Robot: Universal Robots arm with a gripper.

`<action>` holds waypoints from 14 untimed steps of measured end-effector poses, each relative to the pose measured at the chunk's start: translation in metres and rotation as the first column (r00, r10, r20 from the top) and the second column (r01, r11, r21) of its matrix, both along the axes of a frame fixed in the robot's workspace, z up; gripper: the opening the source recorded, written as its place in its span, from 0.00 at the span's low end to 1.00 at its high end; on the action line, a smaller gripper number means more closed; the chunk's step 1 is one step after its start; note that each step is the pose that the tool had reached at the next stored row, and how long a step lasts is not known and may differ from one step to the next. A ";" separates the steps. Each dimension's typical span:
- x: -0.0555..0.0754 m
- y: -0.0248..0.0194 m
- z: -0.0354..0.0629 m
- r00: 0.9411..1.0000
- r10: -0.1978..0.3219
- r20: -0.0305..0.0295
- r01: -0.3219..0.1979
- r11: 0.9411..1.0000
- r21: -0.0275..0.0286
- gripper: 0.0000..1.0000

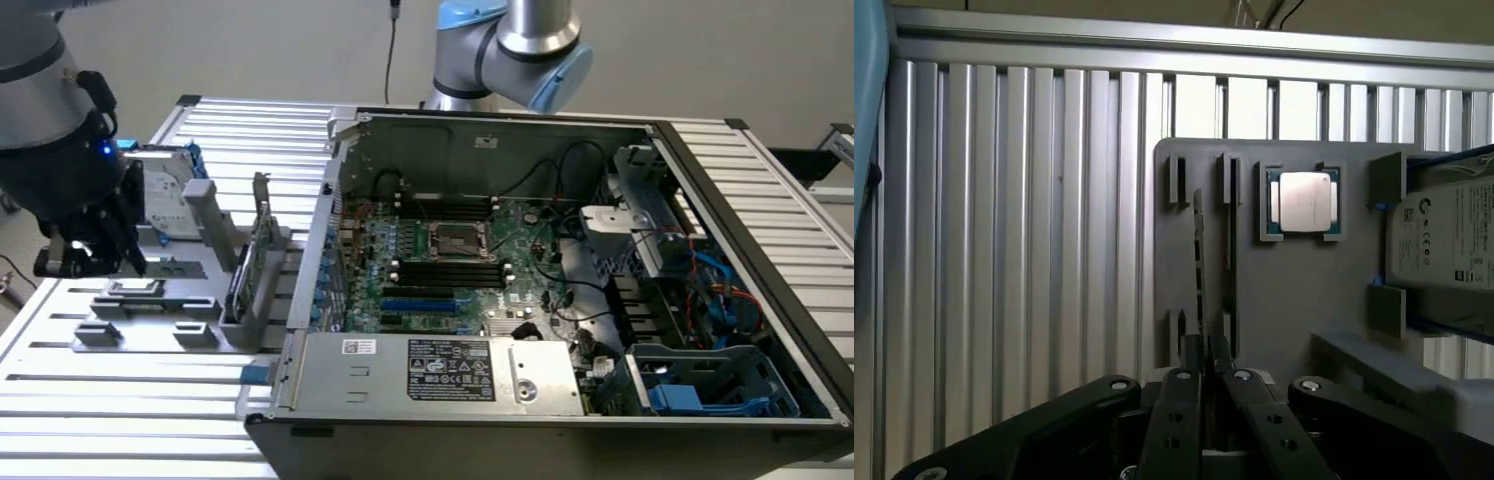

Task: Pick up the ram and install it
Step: 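Pick up the ram and move it above insertion slot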

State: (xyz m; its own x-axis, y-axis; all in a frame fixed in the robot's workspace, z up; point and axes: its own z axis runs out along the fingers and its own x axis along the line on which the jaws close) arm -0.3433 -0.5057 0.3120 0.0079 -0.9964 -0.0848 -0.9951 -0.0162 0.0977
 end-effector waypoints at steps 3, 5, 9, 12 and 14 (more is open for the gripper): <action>0.014 -0.0001 0.0140 1.000 0.000 -0.002 0.000 1.000 0.001 0.15; 0.023 0.0000 0.0230 1.000 0.000 -0.003 0.000 1.000 0.002 0.15; 0.041 0.0000 0.0412 1.000 0.000 -0.006 0.000 1.000 0.004 0.15; 0.055 0.0000 0.0546 1.000 0.000 -0.008 0.000 1.000 0.005 0.15; 0.064 0.0000 0.0639 1.000 0.000 -0.009 0.000 1.000 0.005 0.15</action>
